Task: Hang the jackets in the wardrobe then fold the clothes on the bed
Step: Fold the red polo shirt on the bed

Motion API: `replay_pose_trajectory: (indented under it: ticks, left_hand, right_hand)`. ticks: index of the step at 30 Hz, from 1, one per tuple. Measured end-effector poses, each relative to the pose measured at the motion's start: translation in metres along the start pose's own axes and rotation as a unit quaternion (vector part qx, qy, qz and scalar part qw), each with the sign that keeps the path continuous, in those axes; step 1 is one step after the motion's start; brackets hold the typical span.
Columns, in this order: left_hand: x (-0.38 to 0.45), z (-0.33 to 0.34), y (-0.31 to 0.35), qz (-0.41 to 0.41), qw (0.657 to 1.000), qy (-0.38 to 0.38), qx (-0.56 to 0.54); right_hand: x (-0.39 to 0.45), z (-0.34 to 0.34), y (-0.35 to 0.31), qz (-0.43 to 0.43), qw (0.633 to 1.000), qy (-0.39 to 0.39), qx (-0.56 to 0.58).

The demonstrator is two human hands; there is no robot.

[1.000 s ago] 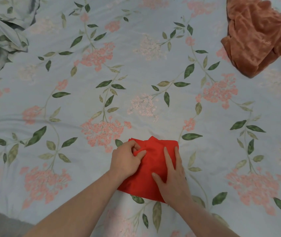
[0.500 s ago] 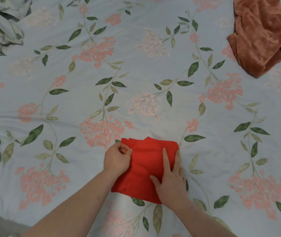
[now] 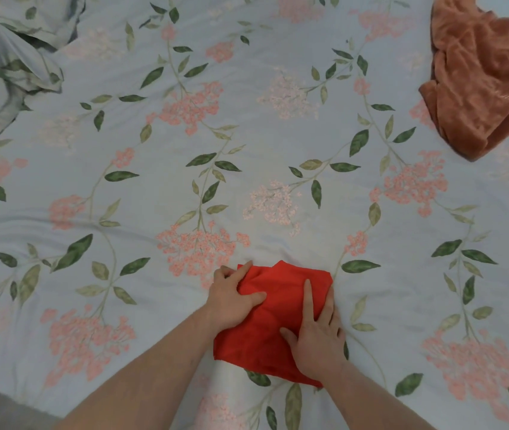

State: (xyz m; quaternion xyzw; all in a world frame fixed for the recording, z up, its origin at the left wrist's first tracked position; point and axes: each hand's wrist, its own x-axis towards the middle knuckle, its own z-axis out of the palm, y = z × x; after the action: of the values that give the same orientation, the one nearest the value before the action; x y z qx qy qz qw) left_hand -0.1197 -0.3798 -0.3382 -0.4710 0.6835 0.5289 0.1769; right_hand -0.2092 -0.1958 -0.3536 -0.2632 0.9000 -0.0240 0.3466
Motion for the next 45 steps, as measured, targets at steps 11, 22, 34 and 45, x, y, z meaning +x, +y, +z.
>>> replay_pose_trajectory:
  ticks: [11, 22, 34, 45]
  left_hand:
    - [-0.048, 0.02, -0.034, -0.005, 0.99, 0.017, -0.137]
    - [-0.227, 0.032, 0.029, 0.0, 0.962, 0.073, -0.262]
    - [-0.528, 0.069, 0.104, 0.072, 0.932, 0.144, -0.325]
    - [-0.679, 0.062, 0.066, 0.052, 0.853, 0.357, -0.377]
  right_hand:
    - [-0.012, -0.02, 0.031, 0.058, 0.847, 0.007, 0.528]
    - [-0.14, -0.129, 0.032, 0.05, 0.804, -0.13, 0.578]
    - [-0.372, -0.275, 0.067, -0.091, 0.832, -0.239, 0.492]
    - [-0.479, -0.286, -0.022, -0.249, 0.825, -0.314, 0.398]
